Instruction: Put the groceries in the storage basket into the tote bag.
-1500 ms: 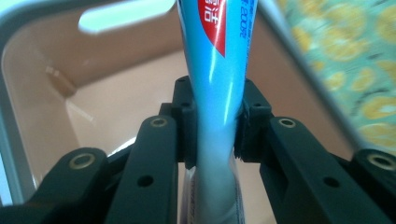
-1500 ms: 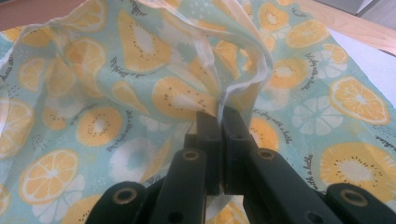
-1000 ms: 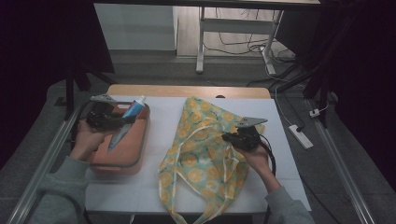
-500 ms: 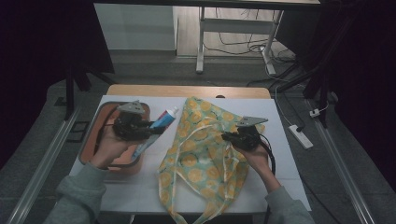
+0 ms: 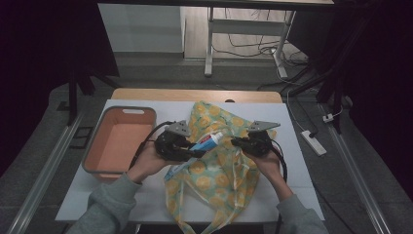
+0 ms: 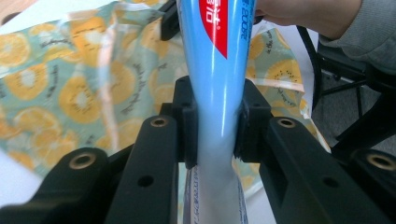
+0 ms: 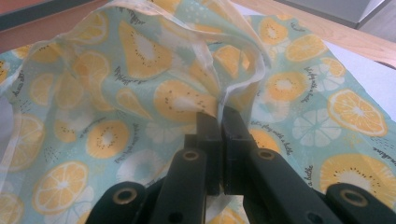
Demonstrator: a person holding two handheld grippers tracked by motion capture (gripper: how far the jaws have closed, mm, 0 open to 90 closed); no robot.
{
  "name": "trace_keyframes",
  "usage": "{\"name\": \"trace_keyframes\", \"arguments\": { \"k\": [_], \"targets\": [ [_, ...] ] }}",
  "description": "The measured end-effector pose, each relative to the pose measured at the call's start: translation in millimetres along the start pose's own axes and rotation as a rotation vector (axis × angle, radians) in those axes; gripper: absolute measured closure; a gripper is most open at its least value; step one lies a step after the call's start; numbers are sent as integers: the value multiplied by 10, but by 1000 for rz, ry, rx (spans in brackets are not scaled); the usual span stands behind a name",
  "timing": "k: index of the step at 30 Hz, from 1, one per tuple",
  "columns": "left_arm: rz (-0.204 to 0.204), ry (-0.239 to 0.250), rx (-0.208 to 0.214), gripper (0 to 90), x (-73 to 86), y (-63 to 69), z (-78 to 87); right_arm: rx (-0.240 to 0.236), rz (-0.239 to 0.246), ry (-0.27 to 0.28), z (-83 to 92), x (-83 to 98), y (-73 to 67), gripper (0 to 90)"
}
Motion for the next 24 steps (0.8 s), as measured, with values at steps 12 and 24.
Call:
{"name": "trace_keyframes", "arguments": {
  "k": [12,24],
  "targets": [
    [-54,-102,42,726,10,75,-406,-13,-29,42,92,-57,34,876],
    [-54,-238,2,726,163,13,-611,-32,-35,104,238,-194,-10,876]
  ]
}}
Point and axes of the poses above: each handheld gripper's, and its own axes: z roughly backward along the jaws, x roughly out of its underside, y roughly to its right, the point moved 6 cm from there along -z, roughly forward along the jaws, and after that the axes turned 4 degrees about x, right-handed, at the moved point
